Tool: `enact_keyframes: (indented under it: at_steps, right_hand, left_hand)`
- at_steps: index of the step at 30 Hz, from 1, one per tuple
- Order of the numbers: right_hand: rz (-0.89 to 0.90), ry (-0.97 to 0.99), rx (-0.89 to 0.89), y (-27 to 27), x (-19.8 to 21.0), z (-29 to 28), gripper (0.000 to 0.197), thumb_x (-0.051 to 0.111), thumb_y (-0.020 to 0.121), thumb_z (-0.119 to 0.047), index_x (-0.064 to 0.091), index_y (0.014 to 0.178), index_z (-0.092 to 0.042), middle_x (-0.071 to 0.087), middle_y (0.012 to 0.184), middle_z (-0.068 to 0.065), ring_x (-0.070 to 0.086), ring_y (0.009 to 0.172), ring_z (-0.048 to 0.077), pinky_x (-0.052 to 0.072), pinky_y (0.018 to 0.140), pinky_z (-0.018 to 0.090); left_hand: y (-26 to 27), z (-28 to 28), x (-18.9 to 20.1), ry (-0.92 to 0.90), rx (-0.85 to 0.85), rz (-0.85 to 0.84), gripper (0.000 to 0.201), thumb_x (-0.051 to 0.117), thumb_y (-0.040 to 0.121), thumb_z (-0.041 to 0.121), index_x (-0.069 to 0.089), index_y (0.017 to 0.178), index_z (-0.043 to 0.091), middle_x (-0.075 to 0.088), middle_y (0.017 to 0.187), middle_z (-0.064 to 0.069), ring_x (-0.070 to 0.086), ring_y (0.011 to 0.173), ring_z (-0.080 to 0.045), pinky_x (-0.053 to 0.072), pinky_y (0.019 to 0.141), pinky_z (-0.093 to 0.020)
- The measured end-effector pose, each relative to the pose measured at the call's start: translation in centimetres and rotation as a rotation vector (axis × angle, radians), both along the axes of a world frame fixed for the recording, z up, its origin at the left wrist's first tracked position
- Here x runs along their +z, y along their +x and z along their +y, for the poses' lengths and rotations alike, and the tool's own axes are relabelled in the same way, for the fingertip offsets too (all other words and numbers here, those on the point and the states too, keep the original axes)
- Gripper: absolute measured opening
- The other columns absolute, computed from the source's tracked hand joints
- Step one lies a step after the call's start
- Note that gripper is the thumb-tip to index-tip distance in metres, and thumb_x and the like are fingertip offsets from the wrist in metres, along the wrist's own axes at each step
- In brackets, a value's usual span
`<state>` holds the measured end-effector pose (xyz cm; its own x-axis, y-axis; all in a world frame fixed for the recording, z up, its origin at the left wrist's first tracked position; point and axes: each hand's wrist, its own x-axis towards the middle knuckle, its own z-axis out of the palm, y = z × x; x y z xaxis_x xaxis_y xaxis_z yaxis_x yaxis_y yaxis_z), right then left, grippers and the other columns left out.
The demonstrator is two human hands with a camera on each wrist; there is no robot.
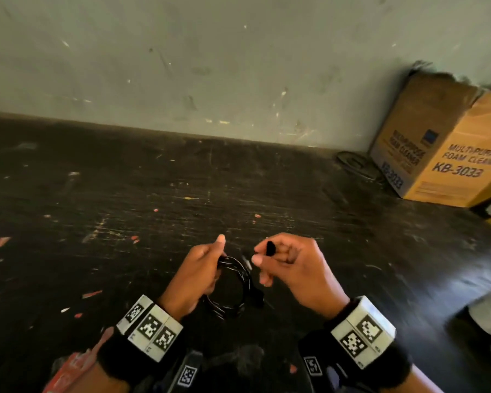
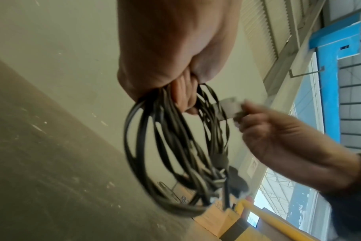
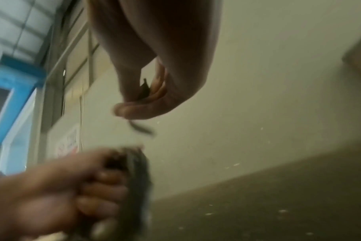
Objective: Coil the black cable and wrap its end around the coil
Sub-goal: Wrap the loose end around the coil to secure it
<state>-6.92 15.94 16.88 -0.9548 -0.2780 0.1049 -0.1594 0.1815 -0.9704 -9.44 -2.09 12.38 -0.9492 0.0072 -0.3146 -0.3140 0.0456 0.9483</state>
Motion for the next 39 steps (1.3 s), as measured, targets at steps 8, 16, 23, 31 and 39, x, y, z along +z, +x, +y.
enact_keyframes:
  at_steps: [8, 16, 23, 31, 39]
  right_hand:
    - [0.330, 0.549, 0.078, -0.3, -0.8, -0.5, 0.009, 0.076, 0.079, -0.026, 0.070, 0.083, -0.020, 0.057, 0.098, -0.013, 0.057, 0.084, -0.002, 0.047, 0.073, 0.010]
    - [0.333, 0.399, -0.124, -1.0, -2.1, -0.4, 0.006, 0.077, 0.078, -0.019, 0.071, 0.076, -0.018, 0.068, 0.082, -0.001, 0.065, 0.075, 0.012, 0.057, 0.072, 0.039]
    - [0.293, 0.409, -0.208, -0.8, -2.8, -0.6, 0.007, 0.075, 0.079, -0.022, 0.069, 0.077, -0.025, 0.065, 0.092, -0.014, 0.062, 0.090, -0.001, 0.052, 0.080, 0.016]
    - [0.643, 0.677, 0.219, -1.0, -1.4, -0.6, 0.014, 0.063, 0.082, -0.035, 0.071, 0.086, -0.024, 0.046, 0.140, -0.009, 0.036, 0.131, -0.001, 0.035, 0.106, 0.020]
    - [0.742, 0.719, 0.319, -1.3, -1.6, 0.1, 0.009, 0.063, 0.086, -0.020, 0.070, 0.090, -0.016, 0.053, 0.126, 0.001, 0.062, 0.099, 0.006, 0.058, 0.078, 0.028]
  left_hand:
    - [0.1, 0.5, 2.1, -0.121, -0.117, 0.042, 0.036, 0.045, 0.092, 0.049, 0.059, 0.083, 0.017, 0.043, 0.058, 0.001, 0.039, 0.047, -0.007, 0.028, 0.041, -0.022]
    - [1.1, 0.0, 2.7, 0.078, -0.181, 0.073, 0.032, 0.055, 0.091, 0.037, 0.068, 0.090, 0.008, 0.067, 0.070, -0.009, 0.061, 0.056, -0.015, 0.048, 0.061, -0.030]
    - [2.8, 0.4, 0.9, 0.405, 0.065, -0.045, 0.023, 0.051, 0.094, 0.029, 0.058, 0.086, 0.009, 0.054, 0.056, -0.004, 0.054, 0.050, -0.014, 0.050, 0.052, -0.027]
    - [2.5, 0.5, 1.6, 0.095, -0.003, 0.136, 0.025, 0.049, 0.095, 0.031, 0.053, 0.081, 0.011, 0.041, 0.049, 0.004, 0.039, 0.040, -0.004, 0.035, 0.040, -0.019]
    - [3.3, 1.1, 1.4, 0.166, 0.009, 0.053, 0.027, 0.059, 0.090, 0.030, 0.057, 0.099, 0.004, 0.055, 0.054, -0.002, 0.046, 0.039, -0.009, 0.039, 0.040, -0.022]
